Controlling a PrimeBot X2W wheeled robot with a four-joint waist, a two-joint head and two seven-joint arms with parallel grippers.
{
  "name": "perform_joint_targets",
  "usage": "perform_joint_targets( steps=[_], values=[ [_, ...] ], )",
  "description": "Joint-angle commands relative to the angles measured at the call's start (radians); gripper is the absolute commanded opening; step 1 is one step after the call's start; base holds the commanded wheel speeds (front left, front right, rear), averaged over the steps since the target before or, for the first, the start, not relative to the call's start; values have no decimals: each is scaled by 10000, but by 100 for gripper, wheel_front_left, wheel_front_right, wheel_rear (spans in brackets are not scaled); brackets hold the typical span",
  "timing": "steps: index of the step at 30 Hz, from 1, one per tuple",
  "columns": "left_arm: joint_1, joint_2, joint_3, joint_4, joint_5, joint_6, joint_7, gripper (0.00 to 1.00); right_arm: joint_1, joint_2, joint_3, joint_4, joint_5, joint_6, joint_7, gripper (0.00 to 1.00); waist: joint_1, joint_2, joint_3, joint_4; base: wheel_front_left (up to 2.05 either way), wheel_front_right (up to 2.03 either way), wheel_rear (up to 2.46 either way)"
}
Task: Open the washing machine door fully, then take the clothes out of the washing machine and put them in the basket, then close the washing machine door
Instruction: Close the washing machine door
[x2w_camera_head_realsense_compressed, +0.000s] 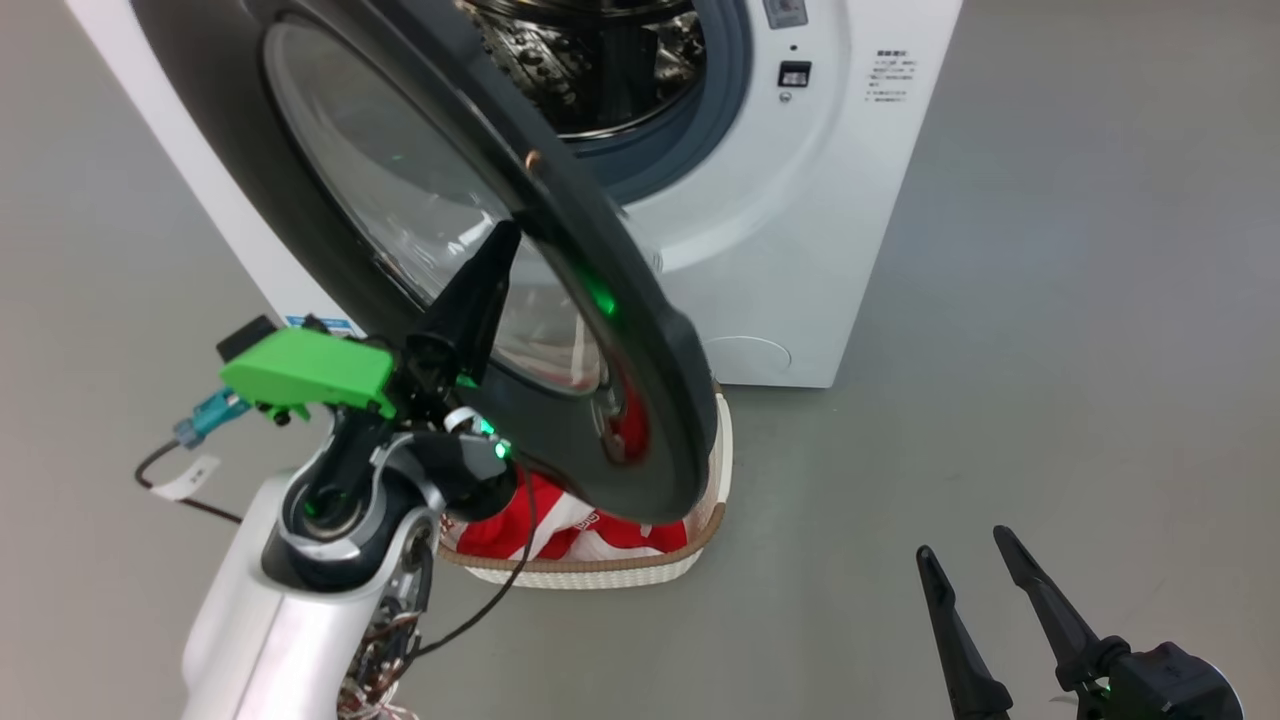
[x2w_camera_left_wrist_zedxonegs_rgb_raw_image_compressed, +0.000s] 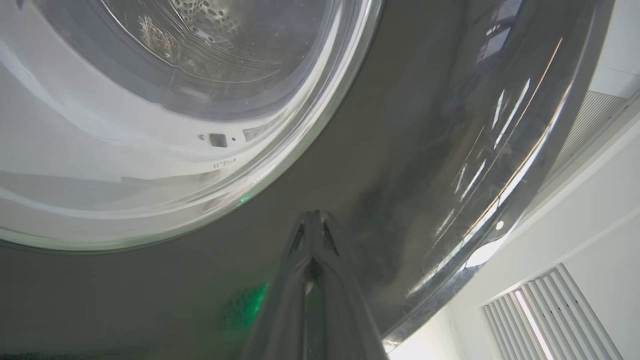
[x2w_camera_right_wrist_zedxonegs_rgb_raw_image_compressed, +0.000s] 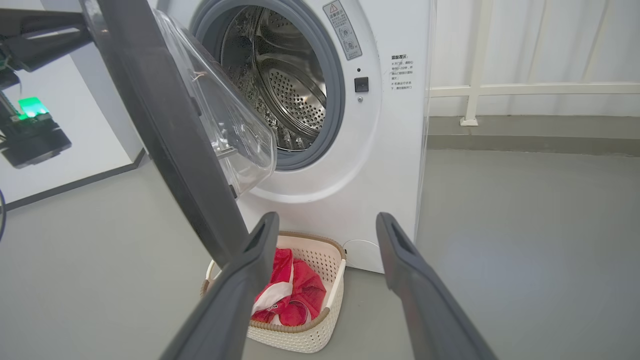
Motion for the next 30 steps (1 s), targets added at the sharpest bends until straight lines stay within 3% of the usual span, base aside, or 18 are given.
perform_joint_targets(
  steps=[1, 20, 30],
  values=[
    [-654, 112, 91, -122, -132, -256, -74, 0, -362, -85, 260, -207, -114, 27, -105, 100, 0, 0, 154, -182, 0, 0, 0],
    [-2893, 112, -759, 2478, -849, -1544, -521, 0, -669, -85, 428, -174, -240, 27, -94, 100, 0, 0, 662, -962, 0, 0, 0],
    [-3869, 112, -629, 3611, -922, -2087, -466, 0, -828, -85, 474, -168, -285, 27, -110, 100, 0, 0, 999, -1544, 0, 0, 0]
  ],
)
